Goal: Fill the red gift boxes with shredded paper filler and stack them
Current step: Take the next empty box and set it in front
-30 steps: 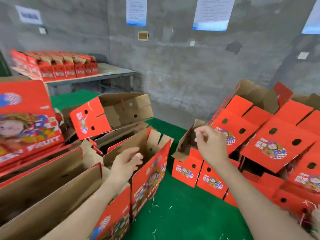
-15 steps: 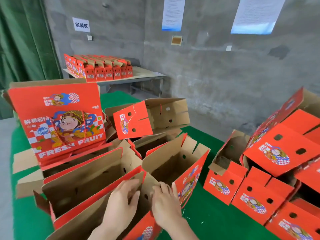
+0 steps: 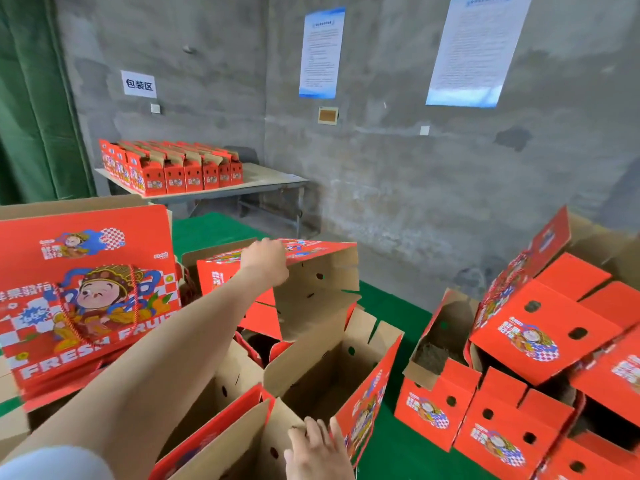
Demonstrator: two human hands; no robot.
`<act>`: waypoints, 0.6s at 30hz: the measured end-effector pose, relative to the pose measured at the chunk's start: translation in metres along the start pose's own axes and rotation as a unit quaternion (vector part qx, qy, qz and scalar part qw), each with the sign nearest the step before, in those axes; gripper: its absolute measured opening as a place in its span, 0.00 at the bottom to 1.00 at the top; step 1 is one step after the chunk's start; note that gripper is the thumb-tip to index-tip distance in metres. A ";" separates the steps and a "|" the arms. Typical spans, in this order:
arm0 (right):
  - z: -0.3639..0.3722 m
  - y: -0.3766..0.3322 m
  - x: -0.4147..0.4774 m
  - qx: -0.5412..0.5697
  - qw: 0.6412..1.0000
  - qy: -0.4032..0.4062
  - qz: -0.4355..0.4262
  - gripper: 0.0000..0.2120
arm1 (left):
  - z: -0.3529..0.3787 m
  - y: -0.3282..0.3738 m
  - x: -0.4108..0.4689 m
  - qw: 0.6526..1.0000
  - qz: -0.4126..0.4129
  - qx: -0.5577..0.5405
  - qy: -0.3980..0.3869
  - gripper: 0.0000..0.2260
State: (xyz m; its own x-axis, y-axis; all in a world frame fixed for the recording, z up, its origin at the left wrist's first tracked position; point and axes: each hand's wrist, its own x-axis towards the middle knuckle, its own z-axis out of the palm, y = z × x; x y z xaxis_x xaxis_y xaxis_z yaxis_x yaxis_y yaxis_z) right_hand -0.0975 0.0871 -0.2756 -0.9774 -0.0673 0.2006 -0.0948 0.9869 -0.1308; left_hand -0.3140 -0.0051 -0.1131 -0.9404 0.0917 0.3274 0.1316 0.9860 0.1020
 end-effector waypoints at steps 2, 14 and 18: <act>-0.005 0.000 -0.002 0.017 0.999 -0.048 -0.011 0.24 | -0.002 0.008 -0.008 0.996 0.034 0.074 0.026 0.11; -0.121 0.028 -0.008 0.703 0.699 0.020 0.129 0.40 | -0.098 0.008 -0.130 0.846 0.132 -0.208 0.473 0.13; -0.177 0.060 -0.029 0.779 0.593 0.145 0.139 0.31 | -0.080 0.055 -0.208 0.813 0.189 -0.274 0.479 0.16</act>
State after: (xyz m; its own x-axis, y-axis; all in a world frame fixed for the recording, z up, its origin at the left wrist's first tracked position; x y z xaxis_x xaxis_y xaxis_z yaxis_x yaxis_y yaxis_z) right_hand -0.0411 0.1740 -0.1174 -0.9437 0.3182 0.0901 -0.2186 -0.3959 -0.8919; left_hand -0.0865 0.0185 -0.1003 -0.1598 -0.0342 0.9866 0.7207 0.6789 0.1403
